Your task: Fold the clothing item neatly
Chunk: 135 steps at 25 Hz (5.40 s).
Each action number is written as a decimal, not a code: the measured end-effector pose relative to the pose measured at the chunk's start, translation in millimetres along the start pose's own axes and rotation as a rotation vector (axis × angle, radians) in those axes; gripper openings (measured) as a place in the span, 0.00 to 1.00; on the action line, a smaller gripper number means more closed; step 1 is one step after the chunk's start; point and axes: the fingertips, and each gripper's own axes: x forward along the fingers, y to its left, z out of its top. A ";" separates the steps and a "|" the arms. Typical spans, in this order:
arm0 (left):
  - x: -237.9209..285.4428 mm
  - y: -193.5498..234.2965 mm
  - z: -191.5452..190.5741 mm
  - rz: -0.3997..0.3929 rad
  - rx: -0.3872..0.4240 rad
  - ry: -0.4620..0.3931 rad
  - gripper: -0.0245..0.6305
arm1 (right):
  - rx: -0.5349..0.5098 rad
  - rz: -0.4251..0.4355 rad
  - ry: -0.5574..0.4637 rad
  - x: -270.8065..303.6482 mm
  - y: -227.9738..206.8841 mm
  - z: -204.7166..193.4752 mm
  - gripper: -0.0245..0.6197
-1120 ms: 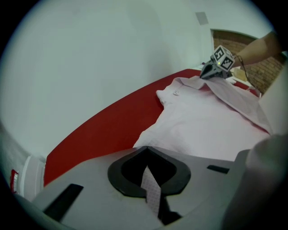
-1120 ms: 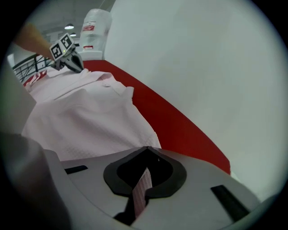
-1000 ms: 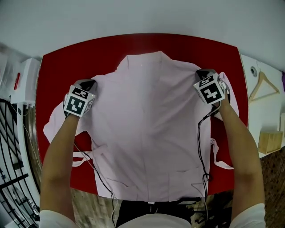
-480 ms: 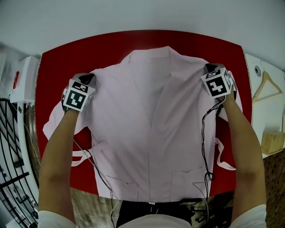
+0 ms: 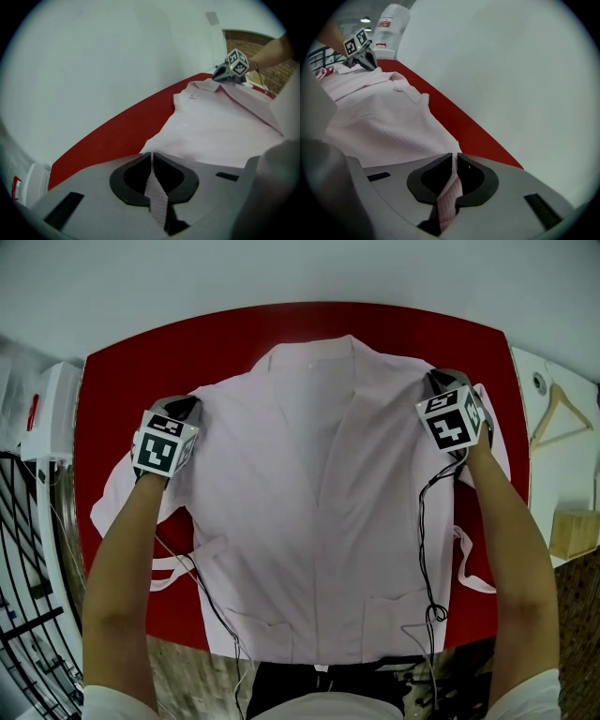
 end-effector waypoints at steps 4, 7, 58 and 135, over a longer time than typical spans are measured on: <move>-11.7 -10.8 10.0 -0.041 -0.048 -0.057 0.05 | 0.007 0.003 -0.054 -18.4 4.2 4.8 0.07; -26.3 -19.3 15.2 -0.055 -0.054 -0.084 0.05 | 0.045 0.011 -0.091 -40.4 -0.3 7.9 0.07; -50.4 -474.4 230.7 -0.563 0.506 -0.257 0.22 | 0.041 0.131 -0.003 -170.0 28.5 -219.9 0.23; -162.8 -208.7 138.6 -0.218 1.009 -0.250 0.08 | 0.666 0.631 -0.426 -287.8 195.4 86.6 0.08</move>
